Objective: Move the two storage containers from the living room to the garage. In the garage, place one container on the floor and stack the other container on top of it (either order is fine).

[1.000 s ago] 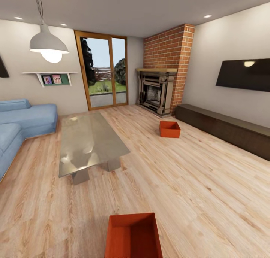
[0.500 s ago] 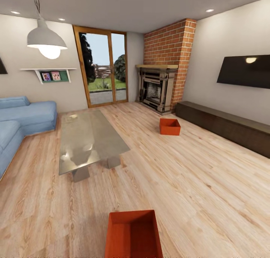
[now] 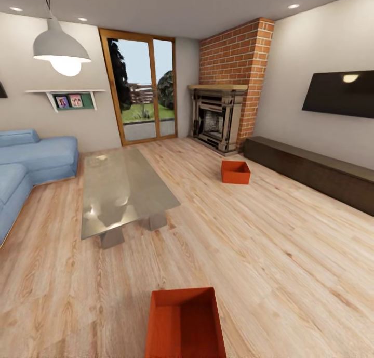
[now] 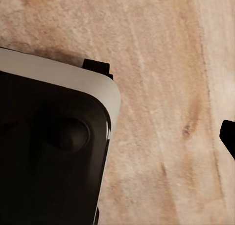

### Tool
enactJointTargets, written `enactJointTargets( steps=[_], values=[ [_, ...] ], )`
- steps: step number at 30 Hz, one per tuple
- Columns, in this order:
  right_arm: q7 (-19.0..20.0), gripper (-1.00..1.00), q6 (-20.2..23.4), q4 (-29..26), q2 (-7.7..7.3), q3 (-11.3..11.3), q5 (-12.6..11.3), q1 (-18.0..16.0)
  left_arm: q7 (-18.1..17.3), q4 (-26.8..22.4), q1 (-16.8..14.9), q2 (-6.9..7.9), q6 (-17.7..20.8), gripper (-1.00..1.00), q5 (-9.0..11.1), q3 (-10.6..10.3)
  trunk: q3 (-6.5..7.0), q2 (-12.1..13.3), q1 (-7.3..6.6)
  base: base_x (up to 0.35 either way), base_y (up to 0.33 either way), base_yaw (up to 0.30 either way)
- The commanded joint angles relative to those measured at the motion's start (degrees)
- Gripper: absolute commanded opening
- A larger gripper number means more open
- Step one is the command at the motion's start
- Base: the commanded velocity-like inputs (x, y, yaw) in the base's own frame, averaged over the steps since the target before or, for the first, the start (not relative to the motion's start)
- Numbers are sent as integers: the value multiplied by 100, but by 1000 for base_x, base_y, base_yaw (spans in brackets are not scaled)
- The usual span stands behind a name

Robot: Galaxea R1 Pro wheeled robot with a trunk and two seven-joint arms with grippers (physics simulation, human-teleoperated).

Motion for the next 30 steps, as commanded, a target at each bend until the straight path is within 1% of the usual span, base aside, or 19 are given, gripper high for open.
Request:
enactJointTargets(
  steps=[1,30],
  values=[
    [3,100,-37,16,1,50,-52,-6,6,0,-1,0,-12,100,24,-9,-14,-3,0,0,0,0],
    [21,100,-41,17,2,41,-76,-6,6,-1,0,-1,-12,100,24,-9,-281,-3,0,0,0,0]
  ],
)
